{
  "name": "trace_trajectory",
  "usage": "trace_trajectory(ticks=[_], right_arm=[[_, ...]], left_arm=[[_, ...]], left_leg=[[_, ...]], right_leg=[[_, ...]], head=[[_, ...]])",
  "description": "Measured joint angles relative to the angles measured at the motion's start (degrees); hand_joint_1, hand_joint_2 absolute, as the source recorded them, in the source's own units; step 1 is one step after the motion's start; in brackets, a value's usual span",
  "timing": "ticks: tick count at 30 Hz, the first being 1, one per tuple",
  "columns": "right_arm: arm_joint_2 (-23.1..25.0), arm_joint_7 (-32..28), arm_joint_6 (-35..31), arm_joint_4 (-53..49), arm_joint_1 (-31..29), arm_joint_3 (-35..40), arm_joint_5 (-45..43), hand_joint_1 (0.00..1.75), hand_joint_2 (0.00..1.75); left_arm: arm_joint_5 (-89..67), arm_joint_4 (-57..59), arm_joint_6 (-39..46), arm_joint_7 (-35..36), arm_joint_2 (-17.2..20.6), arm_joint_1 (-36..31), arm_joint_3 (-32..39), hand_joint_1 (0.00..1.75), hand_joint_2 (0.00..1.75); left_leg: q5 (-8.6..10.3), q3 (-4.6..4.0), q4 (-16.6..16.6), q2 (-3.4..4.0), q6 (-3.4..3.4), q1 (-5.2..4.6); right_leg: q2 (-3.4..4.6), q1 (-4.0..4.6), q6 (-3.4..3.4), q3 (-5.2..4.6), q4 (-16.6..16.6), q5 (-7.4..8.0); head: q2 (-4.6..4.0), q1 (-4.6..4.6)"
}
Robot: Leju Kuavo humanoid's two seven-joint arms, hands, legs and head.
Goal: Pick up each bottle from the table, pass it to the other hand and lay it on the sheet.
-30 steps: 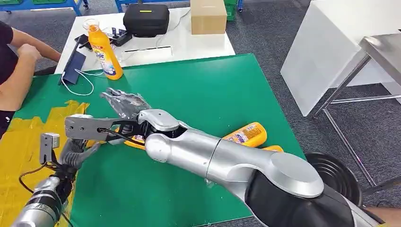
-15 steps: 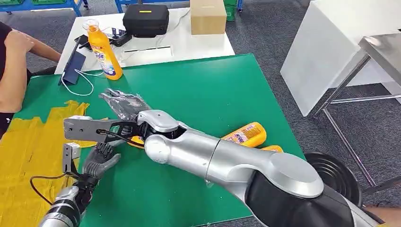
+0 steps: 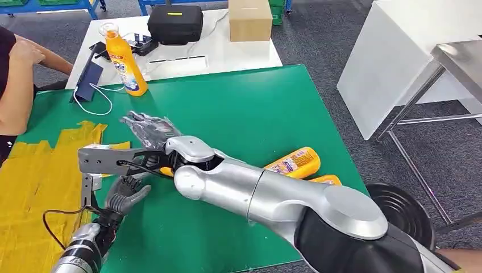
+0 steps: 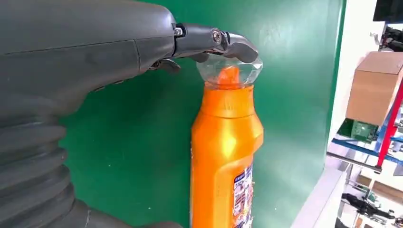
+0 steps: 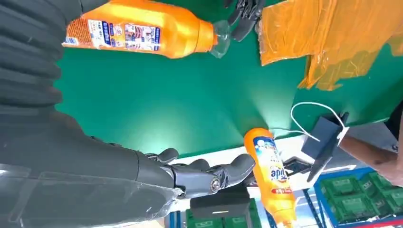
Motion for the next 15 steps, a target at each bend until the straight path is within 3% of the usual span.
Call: trace_trajectory(ticks=[9, 15], right_arm=[[-0.04, 0.46, 1.55, 0.13, 0.66, 0.18, 0.57, 0.00, 1.75], [-0.17, 1.88, 3.21, 3.12, 3.49, 0.63, 1.90, 0.00, 1.75]], left_arm=[[0.66, -0.31, 0.11, -0.22, 0.00, 0.01, -0.83, 0.00, 1.75], [3.14, -0.31, 4.91, 0.20, 0.09, -2.36, -0.83, 0.00, 1.75]], left_leg=[[0.00, 0.01, 0.00, 0.00, 0.00, 0.00], [0.00, 0.00, 0.00, -0.05, 0.00, 0.00]], right_leg=[[0.00, 0.00, 0.00, -0.01, 0.00, 0.00], [-0.03, 0.00, 0.00, 0.00, 0.00, 0.00]], head=[[0.00, 0.02], [0.00, 0.00]])
